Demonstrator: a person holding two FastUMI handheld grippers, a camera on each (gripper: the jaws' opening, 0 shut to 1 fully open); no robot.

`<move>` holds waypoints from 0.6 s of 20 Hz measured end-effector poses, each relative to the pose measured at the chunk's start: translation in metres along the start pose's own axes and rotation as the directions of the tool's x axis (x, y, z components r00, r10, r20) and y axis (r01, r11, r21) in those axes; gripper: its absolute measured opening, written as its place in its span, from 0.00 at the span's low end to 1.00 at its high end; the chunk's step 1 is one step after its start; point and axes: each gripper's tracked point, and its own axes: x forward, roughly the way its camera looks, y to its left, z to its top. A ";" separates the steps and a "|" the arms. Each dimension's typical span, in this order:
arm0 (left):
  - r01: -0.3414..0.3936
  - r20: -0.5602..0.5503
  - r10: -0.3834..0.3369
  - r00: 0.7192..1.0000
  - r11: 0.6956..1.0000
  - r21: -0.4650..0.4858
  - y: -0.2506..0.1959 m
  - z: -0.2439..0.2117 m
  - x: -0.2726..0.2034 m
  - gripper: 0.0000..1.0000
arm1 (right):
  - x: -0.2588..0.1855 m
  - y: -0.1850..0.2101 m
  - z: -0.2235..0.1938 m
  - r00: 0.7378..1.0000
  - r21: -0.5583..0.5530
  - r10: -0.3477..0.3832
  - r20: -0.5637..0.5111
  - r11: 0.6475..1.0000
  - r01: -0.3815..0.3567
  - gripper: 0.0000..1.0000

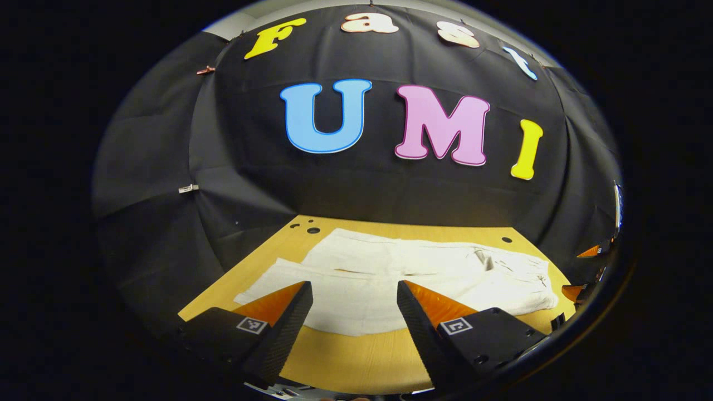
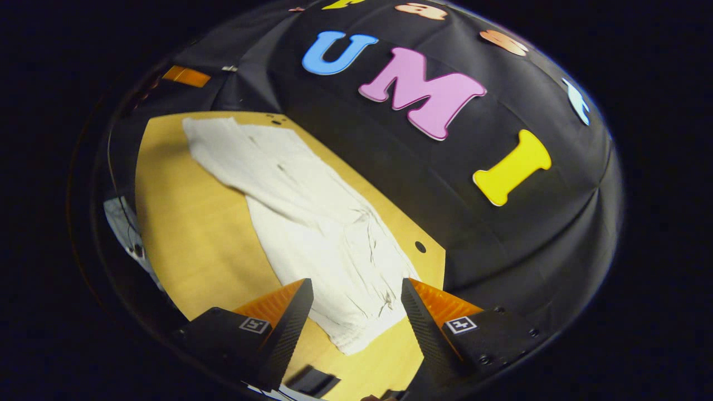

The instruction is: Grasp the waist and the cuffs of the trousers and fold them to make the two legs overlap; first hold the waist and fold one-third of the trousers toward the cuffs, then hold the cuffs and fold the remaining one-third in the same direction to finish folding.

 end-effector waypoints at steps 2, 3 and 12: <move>0.001 -0.016 -0.001 1.000 1.000 0.006 -0.007 -0.007 0.003 0.96 | 0.005 -0.006 -0.027 0.999 -0.048 0.022 -0.027 0.999 -0.024 0.98; -0.002 -0.020 0.002 1.000 1.000 0.017 -0.009 -0.009 0.004 0.96 | 0.007 -0.008 -0.036 0.999 -0.065 0.030 -0.024 0.997 -0.032 0.98; -0.041 -0.085 0.046 0.995 0.997 0.059 -0.012 -0.031 0.019 0.96 | 0.037 0.018 -0.140 0.957 -0.275 0.191 -0.217 0.929 -0.247 0.98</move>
